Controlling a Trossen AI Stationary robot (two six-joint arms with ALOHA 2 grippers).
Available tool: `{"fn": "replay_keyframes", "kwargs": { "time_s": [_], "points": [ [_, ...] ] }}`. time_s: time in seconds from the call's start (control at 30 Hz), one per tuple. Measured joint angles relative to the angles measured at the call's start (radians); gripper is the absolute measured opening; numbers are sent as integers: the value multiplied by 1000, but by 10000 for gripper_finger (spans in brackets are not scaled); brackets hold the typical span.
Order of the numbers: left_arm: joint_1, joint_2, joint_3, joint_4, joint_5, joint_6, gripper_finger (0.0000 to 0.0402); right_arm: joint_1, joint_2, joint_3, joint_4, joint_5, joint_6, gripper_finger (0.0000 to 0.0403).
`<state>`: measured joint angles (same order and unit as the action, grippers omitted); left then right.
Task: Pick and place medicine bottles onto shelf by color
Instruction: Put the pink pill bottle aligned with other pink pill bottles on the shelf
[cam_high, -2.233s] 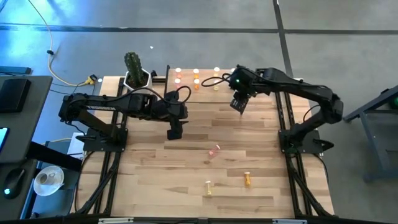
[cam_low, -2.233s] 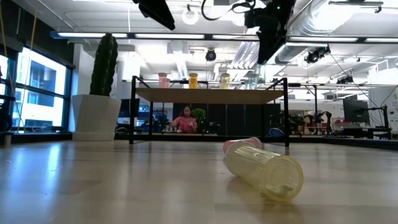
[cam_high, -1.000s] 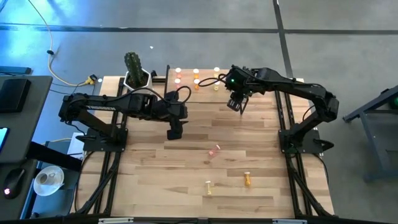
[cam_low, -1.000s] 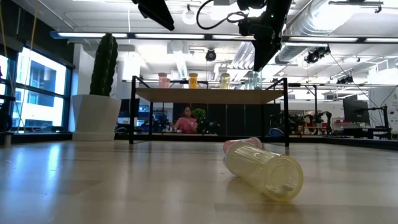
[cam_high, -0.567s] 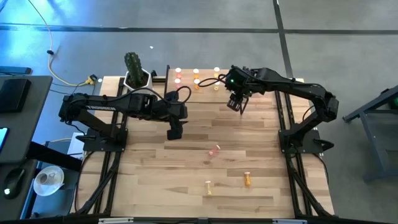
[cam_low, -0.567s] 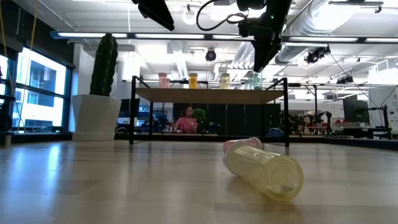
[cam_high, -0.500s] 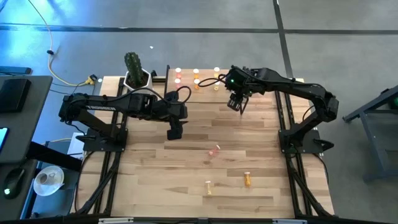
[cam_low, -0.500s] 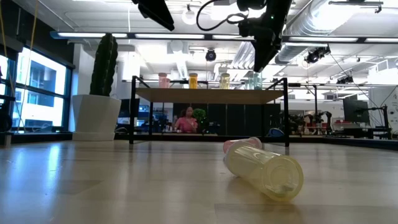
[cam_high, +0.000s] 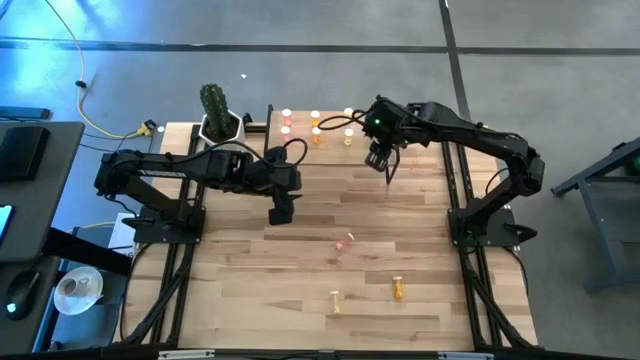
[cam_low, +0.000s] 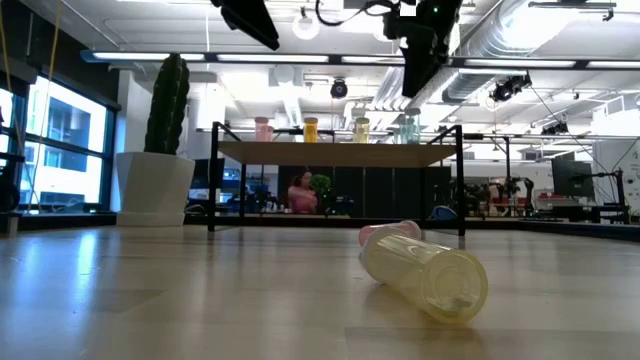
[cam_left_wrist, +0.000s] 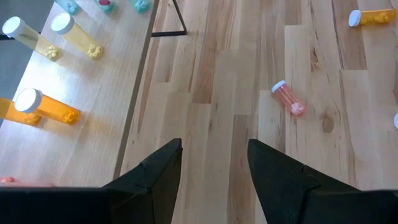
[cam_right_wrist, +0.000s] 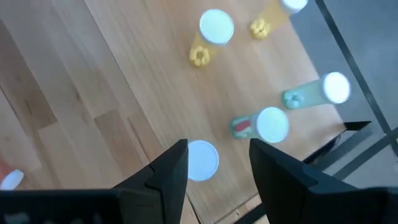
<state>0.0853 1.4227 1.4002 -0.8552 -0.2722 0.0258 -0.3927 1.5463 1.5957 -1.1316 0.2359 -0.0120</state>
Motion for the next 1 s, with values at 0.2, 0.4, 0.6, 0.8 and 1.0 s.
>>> {"fn": "replay_keyframes", "kwargs": {
  "time_s": [0.2, 0.4, 0.6, 0.8, 1.0],
  "points": [
    [0, 0, 0, -34, 1, -45, 175, 1, 0, 89, -57, -2, 12, 163],
    [-23, 0, 0, -40, 1, -123, 175, 40, -13, 163, -125, -20, 15, 163],
    [-69, 0, -39, -16, 1, -186, 175, 139, -119, 90, -136, -24, 69, 163],
    [-102, 16, -88, 9, 0, -280, 175, 267, -264, -103, -60, 27, 211, 163],
    [-139, 13, -152, 80, 0, -324, 175, 402, -363, -294, 16, 32, 458, 163]
  ]
}}
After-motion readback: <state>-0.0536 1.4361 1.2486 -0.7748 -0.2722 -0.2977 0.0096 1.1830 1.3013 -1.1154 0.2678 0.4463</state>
